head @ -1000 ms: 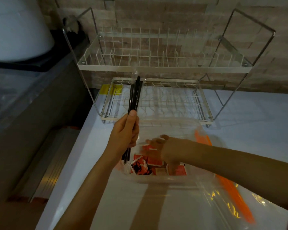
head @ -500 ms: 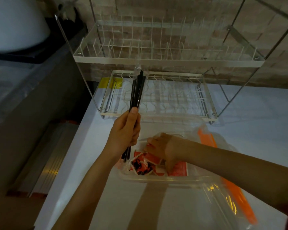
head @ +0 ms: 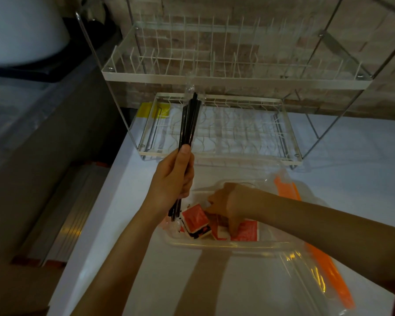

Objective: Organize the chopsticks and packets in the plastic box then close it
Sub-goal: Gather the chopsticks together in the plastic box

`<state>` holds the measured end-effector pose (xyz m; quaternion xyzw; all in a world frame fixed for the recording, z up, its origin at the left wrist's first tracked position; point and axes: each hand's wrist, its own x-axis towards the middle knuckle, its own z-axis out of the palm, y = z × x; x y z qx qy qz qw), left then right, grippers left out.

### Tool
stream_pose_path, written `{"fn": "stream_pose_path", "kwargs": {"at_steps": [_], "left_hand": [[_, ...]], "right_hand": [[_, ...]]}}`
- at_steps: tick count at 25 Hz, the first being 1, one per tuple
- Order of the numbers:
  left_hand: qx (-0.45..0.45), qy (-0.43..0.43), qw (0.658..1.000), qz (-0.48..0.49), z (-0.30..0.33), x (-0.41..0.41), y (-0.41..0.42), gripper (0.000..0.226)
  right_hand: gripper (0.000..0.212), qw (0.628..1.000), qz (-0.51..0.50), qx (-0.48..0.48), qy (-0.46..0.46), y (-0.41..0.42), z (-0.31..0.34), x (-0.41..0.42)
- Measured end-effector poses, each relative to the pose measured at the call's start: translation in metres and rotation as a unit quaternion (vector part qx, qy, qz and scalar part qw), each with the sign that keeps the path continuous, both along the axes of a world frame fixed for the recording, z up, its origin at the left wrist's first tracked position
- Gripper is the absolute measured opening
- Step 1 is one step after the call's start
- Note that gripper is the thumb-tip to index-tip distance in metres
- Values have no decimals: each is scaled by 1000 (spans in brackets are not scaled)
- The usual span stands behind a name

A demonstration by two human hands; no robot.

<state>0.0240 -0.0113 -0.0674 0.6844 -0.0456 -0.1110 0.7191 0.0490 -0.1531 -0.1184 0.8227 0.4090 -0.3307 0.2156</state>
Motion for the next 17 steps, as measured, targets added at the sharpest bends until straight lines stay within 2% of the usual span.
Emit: {"fn": "stream_pose_path", "kwargs": {"at_steps": [4,6,12,17], "left_hand": [[6,-1,1000,4,0,1,-1,37],[6,-3,1000,5,0,0,-1,37],[-1,-8,1000,15,1,-1,0,37],[-19,-2,1000,22,-1,-1,1,39]], "right_hand": [[63,998,-26,-28,51,8,-1,8],[61,995,-68,-12,66,9,2,11],[42,960,-213,135,119,2,19,17],[36,918,-292,251,95,-1,16,18]]}}
